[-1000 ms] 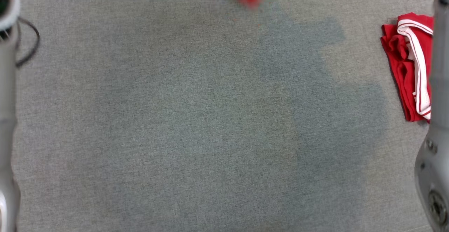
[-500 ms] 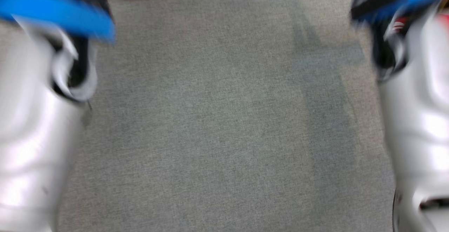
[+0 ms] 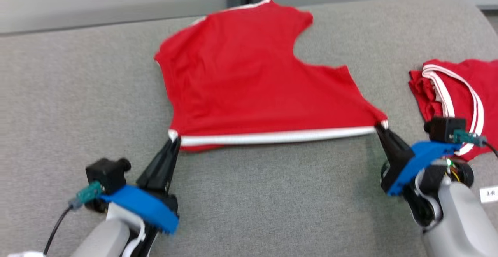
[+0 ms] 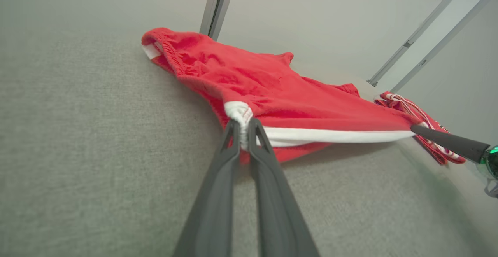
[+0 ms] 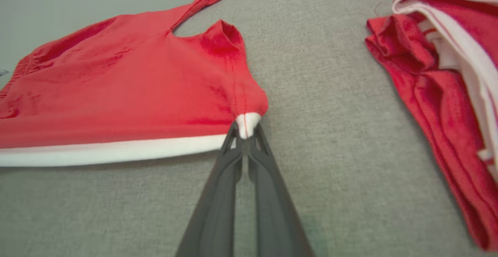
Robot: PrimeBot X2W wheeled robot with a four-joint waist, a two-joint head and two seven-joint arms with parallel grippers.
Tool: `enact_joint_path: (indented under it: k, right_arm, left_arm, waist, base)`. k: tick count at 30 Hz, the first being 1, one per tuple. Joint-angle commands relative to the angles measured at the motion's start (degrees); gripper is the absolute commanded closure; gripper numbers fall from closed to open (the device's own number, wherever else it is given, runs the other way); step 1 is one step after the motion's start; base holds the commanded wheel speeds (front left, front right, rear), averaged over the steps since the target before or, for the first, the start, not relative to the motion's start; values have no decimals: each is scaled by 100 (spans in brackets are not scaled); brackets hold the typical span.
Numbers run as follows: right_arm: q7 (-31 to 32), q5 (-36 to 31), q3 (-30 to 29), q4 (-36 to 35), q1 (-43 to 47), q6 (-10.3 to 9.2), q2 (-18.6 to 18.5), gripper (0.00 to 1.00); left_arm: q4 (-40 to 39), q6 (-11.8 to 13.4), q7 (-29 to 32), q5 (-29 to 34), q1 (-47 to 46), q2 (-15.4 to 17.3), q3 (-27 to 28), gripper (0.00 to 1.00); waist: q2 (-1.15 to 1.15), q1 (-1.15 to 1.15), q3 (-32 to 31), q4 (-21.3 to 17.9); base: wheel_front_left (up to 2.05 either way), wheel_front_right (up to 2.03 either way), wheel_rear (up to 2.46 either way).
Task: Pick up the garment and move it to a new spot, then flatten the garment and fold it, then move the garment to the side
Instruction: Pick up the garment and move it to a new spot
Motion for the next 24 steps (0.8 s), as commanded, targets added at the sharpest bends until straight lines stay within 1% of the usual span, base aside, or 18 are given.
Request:
enact_joint_path:
  k: [1, 5, 7, 13, 16, 18, 20, 22, 24]
  right_arm:
    - [288, -83, -172, -340, 391, -20, -143, 100]
    - [1221, -339, -516, -1460, 1342, -24, -107, 100]
    - [1775, -457, -745, -2135, 1872, -25, -38, 100]
    - [3365, -718, -1372, -4532, 3439, -19, 220, 100]
    - [4020, -904, -1663, -5547, 3889, -18, 332, 100]
    - [4279, -950, -1798, -5957, 3954, -19, 381, 100]
    - [4426, -1022, -1854, -6143, 3775, -19, 396, 100]
    - [4487, -1029, -1788, -6141, 3450, -19, 292, 100]
    - [4561, -952, -1619, -5948, 3088, -18, 172, 100]
  left_arm:
    - [-127, 88, 57, -2, 256, 236, 8, 100]
    - [-739, 320, 481, 26, 955, 599, -202, 100]
    - [-1165, 451, 749, -14, 1282, 773, -304, 100]
    - [-2681, 814, 1686, -236, 2121, 1307, -627, 100]
    - [-3320, 977, 2009, -353, 2371, 1571, -651, 100]
    - [-3645, 1038, 2052, -414, 2424, 1688, -566, 100]
    - [-3790, 1020, 2043, -426, 2330, 1759, -494, 100]
    - [-3786, 960, 2032, -416, 2164, 1735, -450, 100]
    - [-3701, 862, 1978, -464, 2004, 1608, -419, 100]
  waist:
    - [0, 1, -182, -23]
    - [0, 1, -445, 52]
    - [0, 1, -573, 122]
    - [0, 1, -783, 329]
    - [0, 1, -782, 402]
    - [0, 1, -761, 436]
    - [0, 1, -722, 476]
    - [0, 1, -657, 495]
    - [0, 1, -579, 499]
  base:
    - [0, 0, 0]
    - [0, 0, 0]
    - [0, 0, 0]
    - [0, 0, 0]
    - [0, 0, 0]
    - [0, 0, 0]
    - [0, 0, 0]
    - [0, 0, 0]
    - [0, 0, 0]
